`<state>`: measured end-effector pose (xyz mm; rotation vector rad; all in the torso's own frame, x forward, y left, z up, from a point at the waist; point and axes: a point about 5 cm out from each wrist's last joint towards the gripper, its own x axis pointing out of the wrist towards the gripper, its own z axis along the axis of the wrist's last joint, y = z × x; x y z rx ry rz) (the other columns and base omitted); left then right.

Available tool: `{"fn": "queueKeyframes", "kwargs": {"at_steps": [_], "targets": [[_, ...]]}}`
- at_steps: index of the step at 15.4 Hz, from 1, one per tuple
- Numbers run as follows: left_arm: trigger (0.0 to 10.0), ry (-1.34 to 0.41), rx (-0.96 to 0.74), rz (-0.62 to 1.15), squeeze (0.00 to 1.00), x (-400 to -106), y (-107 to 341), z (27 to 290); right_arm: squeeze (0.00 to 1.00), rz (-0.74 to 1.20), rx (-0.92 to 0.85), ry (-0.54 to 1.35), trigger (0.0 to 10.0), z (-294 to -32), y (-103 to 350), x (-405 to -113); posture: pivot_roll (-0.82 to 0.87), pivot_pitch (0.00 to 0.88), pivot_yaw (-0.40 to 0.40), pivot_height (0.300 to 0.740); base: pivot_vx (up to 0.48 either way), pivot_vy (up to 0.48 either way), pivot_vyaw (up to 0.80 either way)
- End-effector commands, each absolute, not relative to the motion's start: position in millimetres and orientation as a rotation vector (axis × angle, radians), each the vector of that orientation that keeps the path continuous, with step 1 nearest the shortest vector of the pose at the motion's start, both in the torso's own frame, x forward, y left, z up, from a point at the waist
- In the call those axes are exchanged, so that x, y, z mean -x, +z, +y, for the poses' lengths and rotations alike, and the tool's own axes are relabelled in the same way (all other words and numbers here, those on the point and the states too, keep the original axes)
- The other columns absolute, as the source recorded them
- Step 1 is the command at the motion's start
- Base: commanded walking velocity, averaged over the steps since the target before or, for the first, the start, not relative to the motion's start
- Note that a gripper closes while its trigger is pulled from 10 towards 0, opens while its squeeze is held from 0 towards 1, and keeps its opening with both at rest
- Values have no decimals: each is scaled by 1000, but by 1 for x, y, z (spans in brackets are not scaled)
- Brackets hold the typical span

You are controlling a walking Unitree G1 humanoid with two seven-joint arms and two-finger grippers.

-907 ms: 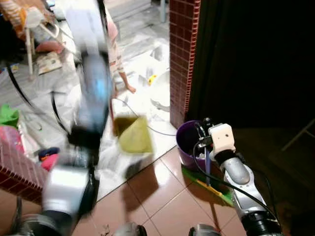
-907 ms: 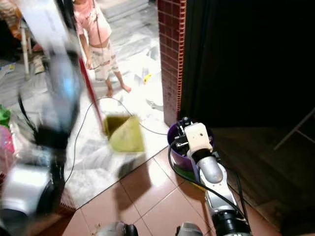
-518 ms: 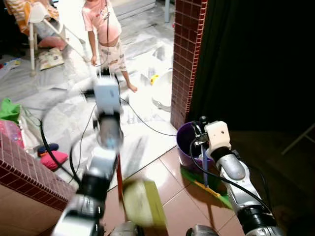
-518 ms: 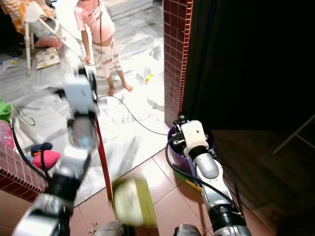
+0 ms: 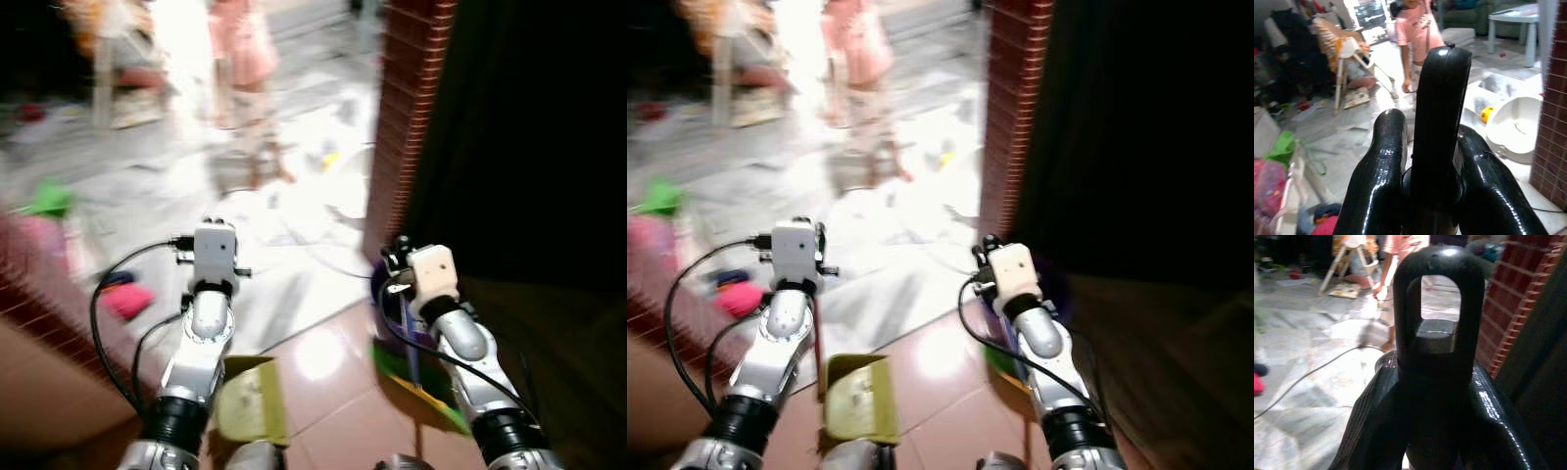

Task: Sweep floor

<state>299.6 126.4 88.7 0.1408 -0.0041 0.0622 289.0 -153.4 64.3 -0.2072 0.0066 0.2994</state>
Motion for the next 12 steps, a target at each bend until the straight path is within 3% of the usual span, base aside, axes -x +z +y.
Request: {"fn": "queueKeyframes", "kwargs": {"at_steps": [1,8,10,11,12], "targets": [[10000,29,-128,4,0,-298,88,120,0,45,124,294,10000,-146,56,-288,-119,0,118,740,0,0,800],[10000,20,-31,7,0,-304,91,120,0,20,106,295,10000,-136,60,-294,-118,0,127,740,0,0,800],[10000,24,-20,-2,161,-306,92,119,0,19,105,295,10000,-135,59,-296,-118,0,129,740,0,0,800],[10000,37,-46,-8,149,-308,93,119,0,18,105,296,10000,-134,59,-296,-117,0,127,740,0,0,0],[10000,33,-56,-13,0,-309,94,118,0,16,104,298,10000,-134,60,-297,-117,0,126,740,0,0,0]]}}
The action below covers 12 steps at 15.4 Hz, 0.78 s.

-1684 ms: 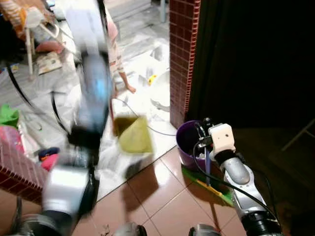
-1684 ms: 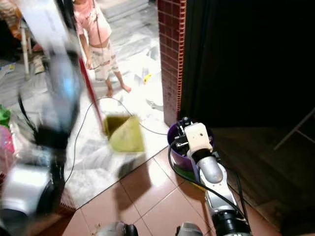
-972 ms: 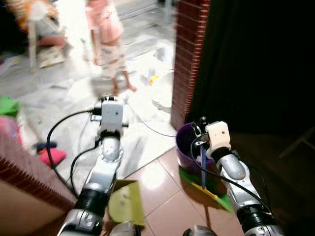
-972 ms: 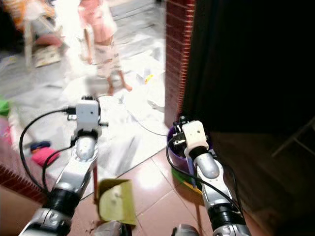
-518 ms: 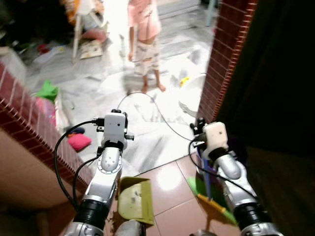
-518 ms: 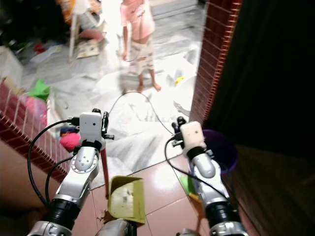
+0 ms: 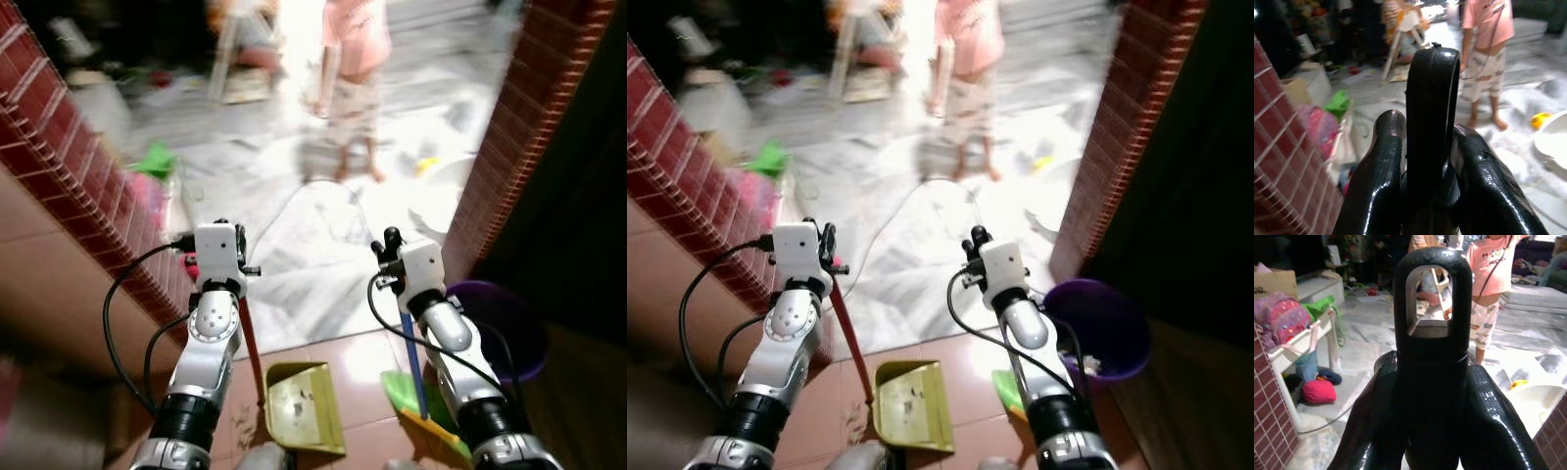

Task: Sweep floor

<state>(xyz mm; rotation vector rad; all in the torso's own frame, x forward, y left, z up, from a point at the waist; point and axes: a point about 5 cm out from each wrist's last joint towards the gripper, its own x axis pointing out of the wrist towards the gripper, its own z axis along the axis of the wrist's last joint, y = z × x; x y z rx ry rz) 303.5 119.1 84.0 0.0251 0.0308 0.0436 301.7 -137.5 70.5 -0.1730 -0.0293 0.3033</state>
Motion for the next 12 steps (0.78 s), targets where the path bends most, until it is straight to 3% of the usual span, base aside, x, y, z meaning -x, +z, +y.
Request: {"fn": "queueKeyframes", "kwargs": {"at_steps": [1,7,12], "targets": [[10000,39,-57,-22,0,-309,96,117,0,14,105,301,10000,-132,60,-298,-118,0,122,740,0,0,0],[10000,31,-62,-9,0,-307,95,112,0,15,105,285,10000,-135,59,-296,-124,0,116,740,0,0,0],[10000,38,-48,-16,0,-310,98,109,0,19,114,283,10000,-138,59,-296,-129,0,111,740,-273,0,0]]}}
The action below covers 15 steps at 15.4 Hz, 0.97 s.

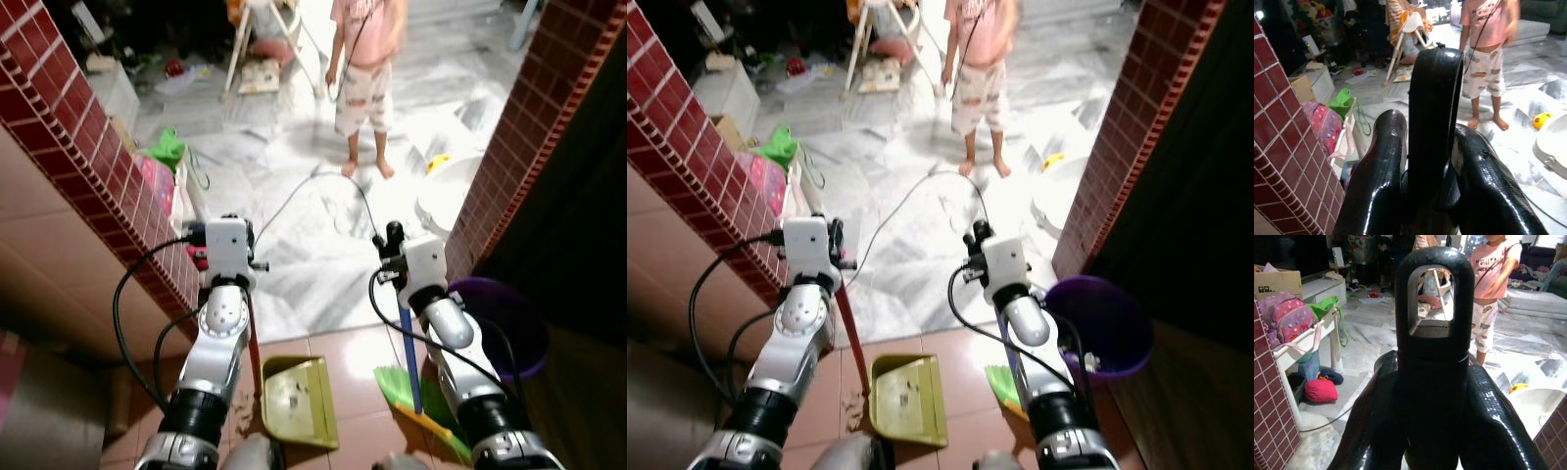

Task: Sweep floor

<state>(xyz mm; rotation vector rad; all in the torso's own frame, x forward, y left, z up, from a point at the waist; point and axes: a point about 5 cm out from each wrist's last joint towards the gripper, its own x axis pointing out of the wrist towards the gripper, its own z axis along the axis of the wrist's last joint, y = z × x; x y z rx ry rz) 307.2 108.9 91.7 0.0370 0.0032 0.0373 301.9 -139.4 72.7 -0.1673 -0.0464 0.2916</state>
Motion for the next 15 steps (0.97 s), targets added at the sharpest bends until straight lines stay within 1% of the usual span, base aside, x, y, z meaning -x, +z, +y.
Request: {"fn": "queueKeyframes", "kwargs": {"at_steps": [1,15], "targets": [[10000,38,-48,-17,0,-310,99,109,0,19,115,283,10000,-138,59,-296,-129,0,111,740,-285,0,0],[10000,63,-51,-20,0,-314,103,112,0,16,112,277,10000,-135,60,-298,-126,0,112,740,-284,0,0]]}}
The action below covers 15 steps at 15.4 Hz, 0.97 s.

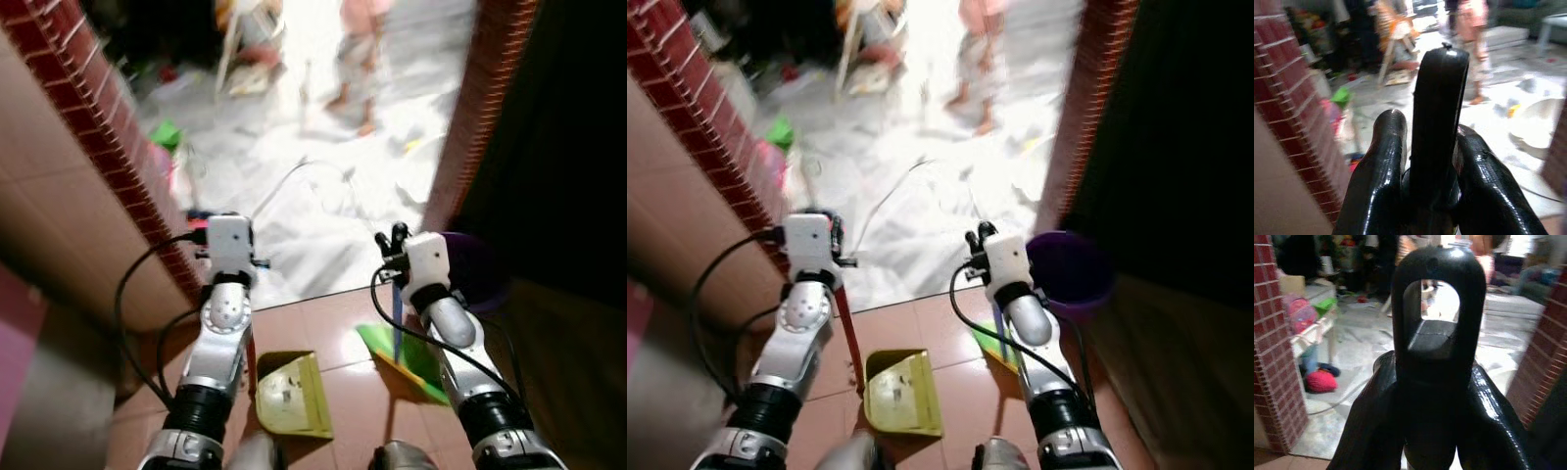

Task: Sweep floor

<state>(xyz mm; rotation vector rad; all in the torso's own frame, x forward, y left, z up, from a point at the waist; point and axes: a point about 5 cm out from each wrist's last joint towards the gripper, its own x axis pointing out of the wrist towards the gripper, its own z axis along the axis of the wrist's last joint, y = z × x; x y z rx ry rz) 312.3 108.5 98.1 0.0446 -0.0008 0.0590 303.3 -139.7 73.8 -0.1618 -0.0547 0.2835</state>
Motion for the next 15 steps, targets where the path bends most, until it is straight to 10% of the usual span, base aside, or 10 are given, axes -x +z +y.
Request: {"fn": "queueKeyframes", "kwargs": {"at_steps": [1,15], "targets": [[10000,63,-52,-19,0,-315,104,112,0,9,113,273,10000,-136,61,-298,-126,0,112,740,-285,0,0],[10000,294,-173,-107,0,-305,110,150,0,-13,111,291,10000,-132,64,-298,-111,0,101,740,-20,0,144]]}}
